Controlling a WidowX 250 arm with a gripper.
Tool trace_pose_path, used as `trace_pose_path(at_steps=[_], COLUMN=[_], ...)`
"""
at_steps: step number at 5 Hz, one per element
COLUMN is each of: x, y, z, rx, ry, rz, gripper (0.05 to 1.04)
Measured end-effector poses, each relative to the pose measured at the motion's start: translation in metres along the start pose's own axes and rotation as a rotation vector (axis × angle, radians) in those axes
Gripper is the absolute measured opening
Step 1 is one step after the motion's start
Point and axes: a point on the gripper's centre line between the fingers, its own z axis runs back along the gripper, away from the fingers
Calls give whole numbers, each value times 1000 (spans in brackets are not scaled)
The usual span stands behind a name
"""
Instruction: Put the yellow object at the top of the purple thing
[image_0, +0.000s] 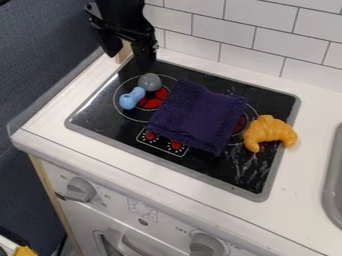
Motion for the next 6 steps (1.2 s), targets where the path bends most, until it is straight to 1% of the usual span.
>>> trace_pose_path(at_steps=[1, 2, 3, 4, 5, 6], x=[-5, -1, 5, 11, 22, 26], y=[-2, -23, -53, -83, -124, -158], z=[-9, -10, -11, -10, -5, -21], rx=[-17, -52, -82, -131, -168, -197], ry=[31, 42, 51, 34, 24, 83], rz=[2, -75, -196, -330, -526, -727], gripper=[1000, 1000, 1000, 1000, 1000, 1000])
